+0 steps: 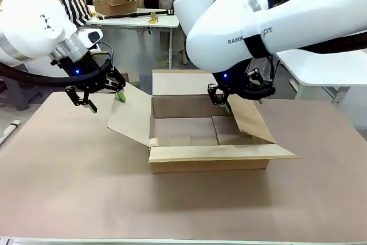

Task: Pack the gift set into the box.
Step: Place both hands on the side flaps of the Package Box and spread them outward.

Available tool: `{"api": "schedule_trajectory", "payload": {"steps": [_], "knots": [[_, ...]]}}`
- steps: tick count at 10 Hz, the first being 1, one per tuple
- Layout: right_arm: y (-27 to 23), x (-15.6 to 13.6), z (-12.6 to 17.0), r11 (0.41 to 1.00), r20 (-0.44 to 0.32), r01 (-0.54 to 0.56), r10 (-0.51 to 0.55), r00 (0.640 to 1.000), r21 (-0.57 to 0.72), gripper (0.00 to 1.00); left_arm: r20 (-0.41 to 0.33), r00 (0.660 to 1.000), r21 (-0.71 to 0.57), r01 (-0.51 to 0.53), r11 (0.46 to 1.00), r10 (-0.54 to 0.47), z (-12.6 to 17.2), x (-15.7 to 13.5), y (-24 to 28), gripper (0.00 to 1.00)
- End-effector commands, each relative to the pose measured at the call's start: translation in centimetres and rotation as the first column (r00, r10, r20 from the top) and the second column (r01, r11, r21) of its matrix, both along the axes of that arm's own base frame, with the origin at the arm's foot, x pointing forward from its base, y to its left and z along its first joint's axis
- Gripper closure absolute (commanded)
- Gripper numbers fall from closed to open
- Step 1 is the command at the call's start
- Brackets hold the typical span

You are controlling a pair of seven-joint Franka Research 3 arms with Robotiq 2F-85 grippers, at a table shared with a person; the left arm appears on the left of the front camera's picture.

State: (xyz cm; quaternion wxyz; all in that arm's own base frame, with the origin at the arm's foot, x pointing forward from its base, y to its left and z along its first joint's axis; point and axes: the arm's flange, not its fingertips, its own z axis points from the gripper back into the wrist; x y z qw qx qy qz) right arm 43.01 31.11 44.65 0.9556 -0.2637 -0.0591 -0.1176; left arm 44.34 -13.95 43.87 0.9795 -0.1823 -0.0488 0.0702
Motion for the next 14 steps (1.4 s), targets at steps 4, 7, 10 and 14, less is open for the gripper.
{"api": "schedule_trajectory", "payload": {"steps": [4,7,10,14], "knots": [[-4.3,-1.1,1.4,0.998,-0.002,0.005,-0.005,1.0,0.067,0.0,0.005,1.0,0.017,-0.017,1.0,0.017,0.2,0.0,0.0,0.0],[-3.2,-0.7,-0.1,0.961,-0.037,-0.131,0.144,0.989,0.242,0.0,0.005,1.0,0.017,-0.017,1.0,0.017,0.2,0.0,0.0,0.0],[-1.4,1.0,-3.4,0.935,-0.037,-0.25,0.268,0.963,0.25,0.0,0.005,1.0,0.017,-0.017,1.0,0.017,0.2,0.0,0.0,0.0],[0.0,1.4,-4.8,0.946,-0.094,-0.317,0.322,0.942,0.065,0.0,0.005,1.0,0.017,-0.017,1.0,0.017,0.2,0.0,0.0,0.0]]}}
